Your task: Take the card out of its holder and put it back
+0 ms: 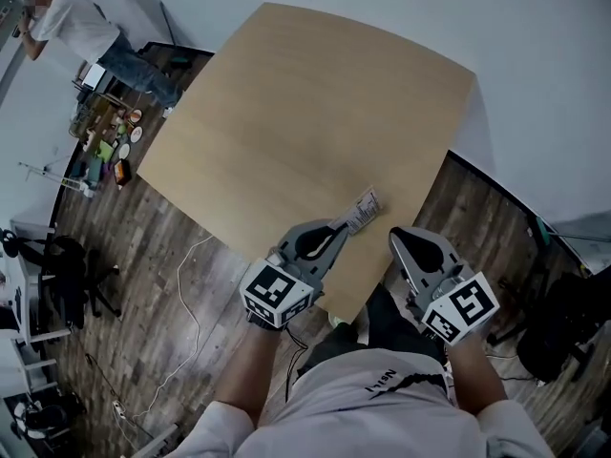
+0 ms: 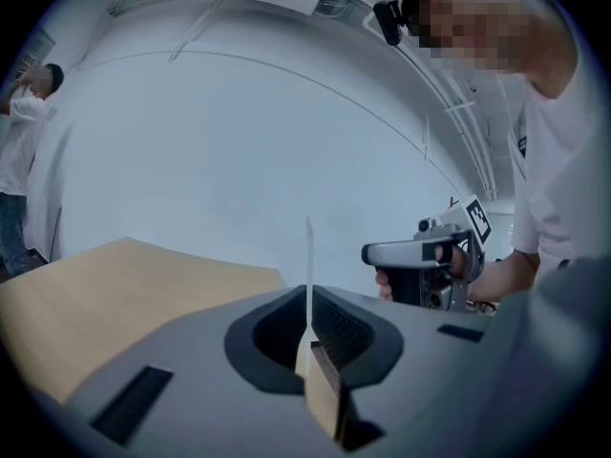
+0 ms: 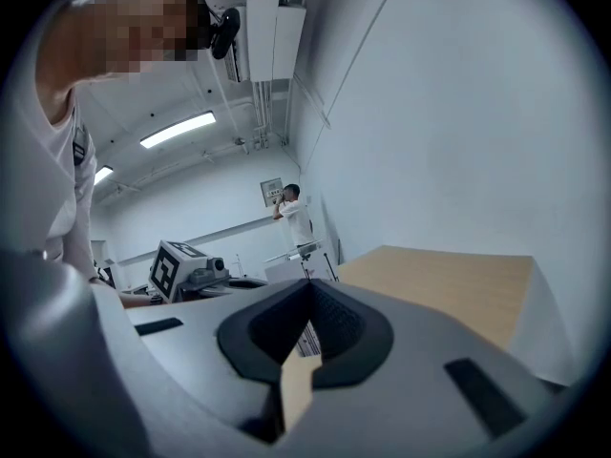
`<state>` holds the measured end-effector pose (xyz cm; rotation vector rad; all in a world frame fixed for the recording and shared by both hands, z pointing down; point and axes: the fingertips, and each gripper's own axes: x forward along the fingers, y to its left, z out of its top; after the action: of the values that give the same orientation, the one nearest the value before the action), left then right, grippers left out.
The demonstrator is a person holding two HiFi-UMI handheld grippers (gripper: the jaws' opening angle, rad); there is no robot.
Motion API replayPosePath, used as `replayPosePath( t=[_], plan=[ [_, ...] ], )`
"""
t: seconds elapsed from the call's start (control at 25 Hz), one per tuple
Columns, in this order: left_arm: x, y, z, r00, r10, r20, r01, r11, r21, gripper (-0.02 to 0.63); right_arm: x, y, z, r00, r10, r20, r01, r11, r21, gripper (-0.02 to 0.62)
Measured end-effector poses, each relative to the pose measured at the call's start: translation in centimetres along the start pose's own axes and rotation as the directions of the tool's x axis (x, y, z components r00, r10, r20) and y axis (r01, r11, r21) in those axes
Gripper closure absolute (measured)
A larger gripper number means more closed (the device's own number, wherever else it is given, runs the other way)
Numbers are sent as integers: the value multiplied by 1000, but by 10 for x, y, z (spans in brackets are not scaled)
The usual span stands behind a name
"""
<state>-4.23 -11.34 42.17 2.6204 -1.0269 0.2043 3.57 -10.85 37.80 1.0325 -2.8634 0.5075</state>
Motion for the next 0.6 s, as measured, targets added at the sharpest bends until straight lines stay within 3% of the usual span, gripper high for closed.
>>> replayPosePath(
  t=[0.32,0.6],
  plan=[
    [32,32,-73,998,-28,-49,27,999,-19,581,9,-29,-39,999,13,-49,-10,998,64,583],
    [48,55,-114,996,-67,-54,65,997,-39,581,16,-48,-77,994,19,-111,-7,994,107,583]
  ],
)
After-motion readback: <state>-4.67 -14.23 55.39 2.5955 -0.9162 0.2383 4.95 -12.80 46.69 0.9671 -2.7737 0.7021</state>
